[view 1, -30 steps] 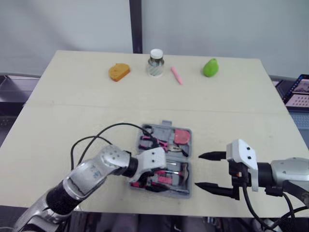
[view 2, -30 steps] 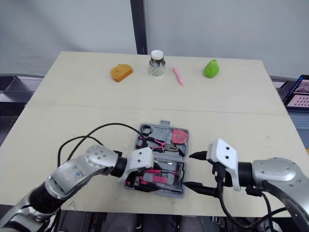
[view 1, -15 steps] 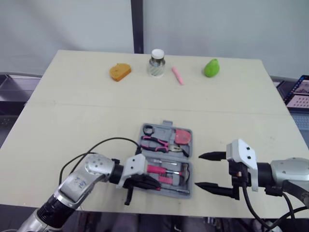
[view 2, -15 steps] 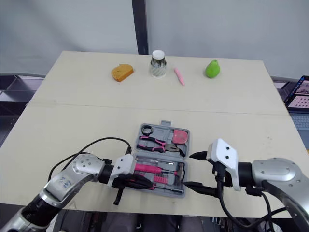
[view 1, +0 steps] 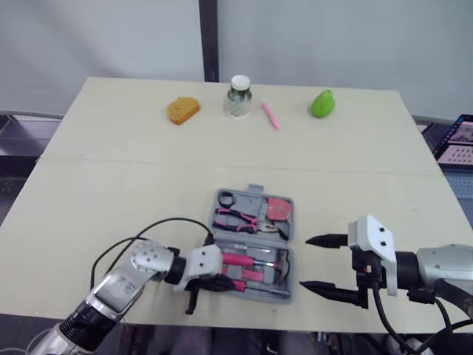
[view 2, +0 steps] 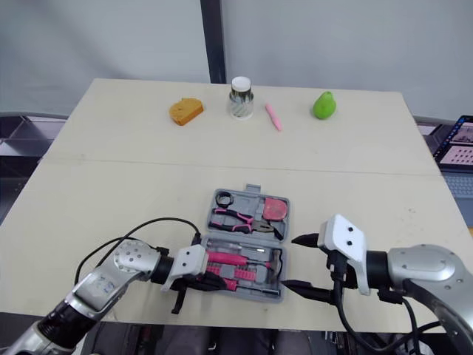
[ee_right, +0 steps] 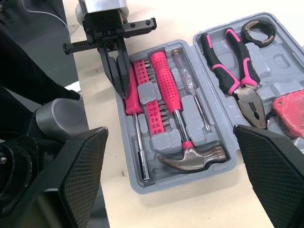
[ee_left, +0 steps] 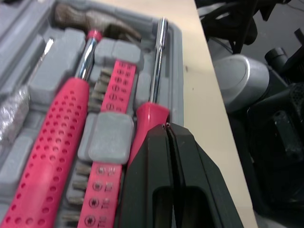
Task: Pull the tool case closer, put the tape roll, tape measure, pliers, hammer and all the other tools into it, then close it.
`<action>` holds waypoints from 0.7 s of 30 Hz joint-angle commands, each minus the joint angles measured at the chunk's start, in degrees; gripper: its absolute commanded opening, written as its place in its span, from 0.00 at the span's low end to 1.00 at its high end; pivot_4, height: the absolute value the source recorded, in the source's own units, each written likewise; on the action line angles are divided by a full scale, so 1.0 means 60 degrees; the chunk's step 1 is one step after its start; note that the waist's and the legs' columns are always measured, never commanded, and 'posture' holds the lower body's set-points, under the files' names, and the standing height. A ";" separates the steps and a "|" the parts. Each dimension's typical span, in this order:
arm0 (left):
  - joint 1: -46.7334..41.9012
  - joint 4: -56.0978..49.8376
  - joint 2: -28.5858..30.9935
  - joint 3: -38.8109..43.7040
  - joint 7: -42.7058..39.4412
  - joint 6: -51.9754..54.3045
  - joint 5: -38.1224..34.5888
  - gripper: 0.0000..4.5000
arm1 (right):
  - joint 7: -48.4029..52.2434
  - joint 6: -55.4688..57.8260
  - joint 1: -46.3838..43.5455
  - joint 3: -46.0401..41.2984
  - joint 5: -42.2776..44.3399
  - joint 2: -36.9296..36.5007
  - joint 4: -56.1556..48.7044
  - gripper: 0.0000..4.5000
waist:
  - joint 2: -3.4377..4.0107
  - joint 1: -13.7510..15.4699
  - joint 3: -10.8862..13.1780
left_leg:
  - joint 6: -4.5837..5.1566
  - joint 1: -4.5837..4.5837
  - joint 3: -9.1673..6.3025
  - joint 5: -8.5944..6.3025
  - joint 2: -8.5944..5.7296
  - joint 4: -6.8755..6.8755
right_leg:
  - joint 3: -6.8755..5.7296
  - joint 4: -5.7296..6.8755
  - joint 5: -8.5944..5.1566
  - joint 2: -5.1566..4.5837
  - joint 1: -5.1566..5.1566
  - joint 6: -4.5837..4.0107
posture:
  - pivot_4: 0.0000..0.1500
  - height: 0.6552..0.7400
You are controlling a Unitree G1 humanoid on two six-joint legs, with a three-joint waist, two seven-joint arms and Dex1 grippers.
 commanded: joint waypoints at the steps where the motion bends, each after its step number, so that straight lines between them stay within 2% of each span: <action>1: 0.0079 0.0106 -0.0033 -0.0188 -0.0030 -0.0168 0.0346 0.02 | -0.0027 0.0016 -0.0007 -0.0377 0.0188 -0.0063 -0.0261 1.00 | 0.0000 -0.0001 0.0000 | 0.0000 0.0000 0.0000 0.0000 0.0000 0.0000 | 0.0000 0.0000 0.0000 0.0000 0.0000 0.0000 | 1.00 1.00; 12: 0.0094 0.0670 -0.0016 -0.0603 0.0053 -0.0321 0.1189 0.02 | -0.0084 0.0062 -0.0075 -0.0310 0.0176 -0.0052 -0.0251 1.00 | 0.0009 0.0000 -0.0010 | 0.0000 0.0010 0.0000 0.0000 0.0000 -0.0002 | 0.0000 0.0002 0.0000 0.0000 0.0007 0.0000 | 1.00 1.00; 21: 0.0162 0.0627 0.0017 -0.0978 0.0071 -0.0007 0.1484 0.02 | -0.0219 0.0108 -0.0071 -0.0271 0.0163 -0.0007 -0.0338 1.00 | 0.0106 -0.0022 -0.0136 | 0.0004 0.0020 0.0003 -0.0005 0.0000 -0.0009 | 0.0001 -0.0001 0.0000 0.0000 0.0013 0.0000 | 1.00 1.00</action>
